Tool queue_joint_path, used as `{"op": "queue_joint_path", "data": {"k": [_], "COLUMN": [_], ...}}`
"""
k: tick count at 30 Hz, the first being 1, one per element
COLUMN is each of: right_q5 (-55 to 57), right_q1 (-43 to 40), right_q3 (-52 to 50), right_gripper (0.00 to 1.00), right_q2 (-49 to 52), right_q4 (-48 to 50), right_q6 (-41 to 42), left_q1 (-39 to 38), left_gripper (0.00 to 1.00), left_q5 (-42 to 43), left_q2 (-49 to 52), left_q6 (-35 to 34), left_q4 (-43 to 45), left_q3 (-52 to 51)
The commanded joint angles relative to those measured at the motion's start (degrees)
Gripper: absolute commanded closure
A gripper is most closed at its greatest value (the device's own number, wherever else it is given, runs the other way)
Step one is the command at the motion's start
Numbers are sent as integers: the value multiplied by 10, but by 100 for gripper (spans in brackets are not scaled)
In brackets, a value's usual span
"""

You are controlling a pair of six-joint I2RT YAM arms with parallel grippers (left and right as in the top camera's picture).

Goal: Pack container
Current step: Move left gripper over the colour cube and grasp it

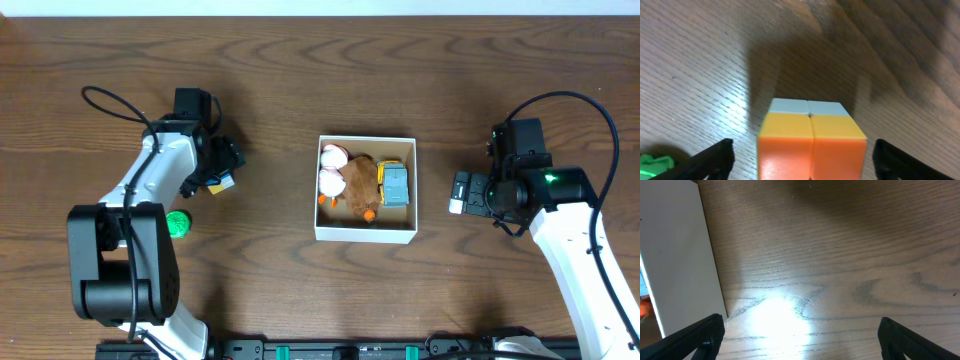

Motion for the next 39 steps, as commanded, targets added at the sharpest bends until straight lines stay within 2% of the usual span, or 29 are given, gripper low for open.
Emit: {"op": "queue_joint_path", "data": {"k": [1, 3, 23, 32, 36, 39], "right_q5": [0, 0, 0, 0, 0, 0], "right_q1": [-2, -2, -2, -2, -2, -2], "right_q3": [8, 8, 8, 8, 8, 8], "right_gripper": [1, 1, 1, 1, 1, 1], "right_q2": [-2, -2, -2, -2, -2, -2], "right_q4": [-2, -4, -7, -7, -7, -6], "right_q6": [-7, -7, -7, -7, -7, -7], "left_q1": [5, 5, 5, 5, 5, 5], "left_gripper": [18, 22, 26, 40, 51, 53], "left_q5": [-3, -3, -3, -2, -2, -2], "left_q2": [5, 6, 46, 46, 46, 45], "left_q6": [-4, -4, -4, -4, -4, -4], "left_q4": [-2, -1, 5, 0, -2, -8], "left_q3": [3, 1, -5, -5, -5, -5]}}
